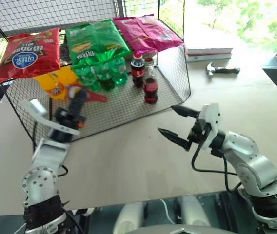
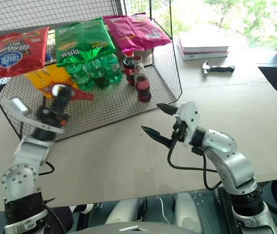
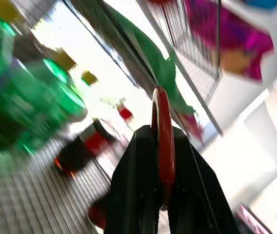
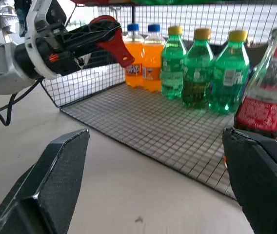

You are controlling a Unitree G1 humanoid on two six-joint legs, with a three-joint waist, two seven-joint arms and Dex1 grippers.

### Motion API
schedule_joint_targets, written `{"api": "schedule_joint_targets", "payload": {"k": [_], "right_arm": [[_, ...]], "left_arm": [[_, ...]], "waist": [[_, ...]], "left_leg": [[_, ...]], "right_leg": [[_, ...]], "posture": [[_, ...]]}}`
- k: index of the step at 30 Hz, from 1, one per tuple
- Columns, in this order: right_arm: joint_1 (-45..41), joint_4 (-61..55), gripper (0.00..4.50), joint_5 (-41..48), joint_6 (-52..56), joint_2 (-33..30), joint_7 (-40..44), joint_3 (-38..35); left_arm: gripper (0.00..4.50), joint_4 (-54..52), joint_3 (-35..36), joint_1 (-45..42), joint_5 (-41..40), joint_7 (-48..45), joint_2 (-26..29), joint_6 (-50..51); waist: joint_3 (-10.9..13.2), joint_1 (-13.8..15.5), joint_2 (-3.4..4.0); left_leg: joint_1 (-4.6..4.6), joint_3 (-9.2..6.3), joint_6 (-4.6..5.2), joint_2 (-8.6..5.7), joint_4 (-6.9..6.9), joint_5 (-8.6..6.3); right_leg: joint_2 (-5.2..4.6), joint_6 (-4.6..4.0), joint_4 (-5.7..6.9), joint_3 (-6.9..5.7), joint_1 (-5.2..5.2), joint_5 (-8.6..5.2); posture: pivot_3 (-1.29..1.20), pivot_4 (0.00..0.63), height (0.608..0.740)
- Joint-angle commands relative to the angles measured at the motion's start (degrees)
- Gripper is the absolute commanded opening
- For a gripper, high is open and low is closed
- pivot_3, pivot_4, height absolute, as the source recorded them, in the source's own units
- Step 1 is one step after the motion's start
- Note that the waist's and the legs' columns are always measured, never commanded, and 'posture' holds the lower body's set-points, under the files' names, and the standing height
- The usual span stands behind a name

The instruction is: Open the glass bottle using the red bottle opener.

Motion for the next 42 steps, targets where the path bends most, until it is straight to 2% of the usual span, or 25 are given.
{"api": "schedule_joint_targets", "payload": {"k": [1, 8, 12, 19, 30, 41, 42], "right_arm": [[-0.5, -2.6, 4.41, 4.5, 5.7, -1.9, -0.1, -2.2], [-4.0, -3.1, 4.41, 16.6, 20.5, -1.9, -1.8, -2.8], [-8.0, -1.1, 4.41, 21.6, 30.5, -0.6, -4.9, -0.7], [-12.7, 0.9, 4.41, 27.1, 37.5, 1.4, -3.7, 1.1], [-15.8, 5.5, 4.41, 27.8, 41.7, 0.1, -2.2, 1.2], [-18.6, 8.6, 4.41, 31.8, 43.9, -1.1, 0.6, -2.9], [-18.7, 8.4, 4.15, 32.2, 44.1, -1.1, 0.7, -3.0]], "left_arm": [[0.04, -2.9, -2.0, -0.5, -1.7, -3.8, 2.5, 3.3], [0.04, -1.1, -8.2, -3.9, -0.9, -9.8, 4.5, 9.0], [0.04, 2.1, -12.9, -8.8, 1.3, -11.9, 2.2, 10.2], [0.04, 5.0, -17.2, -12.7, 4.2, -15.7, -0.2, 11.5], [0.04, 5.0, -17.6, -13.0, 4.1, -20.0, 0.6, 15.1], [0.04, 6.1, -18.3, -12.6, 7.4, -24.4, 1.6, 16.1], [0.01, 6.3, -18.4, -12.7, 7.8, -24.7, 1.5, 16.1]], "waist": [[0.0, 0.0, 0.00], [0.0, 0.0, 0.00], [0.0, 0.1, 0.00], [0.0, -0.1, 0.00], [0.0, -0.1, 0.01], [0.0, -0.1, 0.02], [0.0, -0.1, 0.02]], "left_leg": [[0.00, -0.01, 0.00, 0.01, 0.00, 0.00], [-0.01, 0.00, 0.02, 0.03, 0.00, -0.01], [-0.02, -0.03, 0.02, 0.01, 0.00, 0.00], [-0.07, 0.01, 0.01, 0.01, -0.01, 0.00], [-0.12, -0.03, 0.02, 0.01, -0.01, 0.00], [-0.14, -0.03, 0.03, 0.02, 0.00, -0.01], [-0.14, -0.03, 0.03, 0.02, -0.01, -0.01]], "right_leg": [[0.01, 0.00, 0.00, 0.00, 0.00, 0.00], [0.02, -0.01, 0.00, 0.01, 0.00, 0.00], [0.01, -0.01, 0.00, -0.03, 0.00, 0.00], [0.02, -0.01, -0.05, 0.03, -0.05, 0.00], [0.01, 0.00, -0.07, -0.02, -0.07, 0.00], [0.01, 0.00, -0.07, -0.02, -0.07, 0.00], [0.01, 0.00, -0.08, -0.02, -0.07, 0.00]], "posture": [[0.00, 0.150, 0.740], [0.00, 0.150, 0.740], [0.00, 0.150, 0.740], [0.00, 0.150, 0.740], [0.00, 0.150, 0.740], [0.00, 0.150, 0.740], [0.00, 0.150, 0.740]]}}
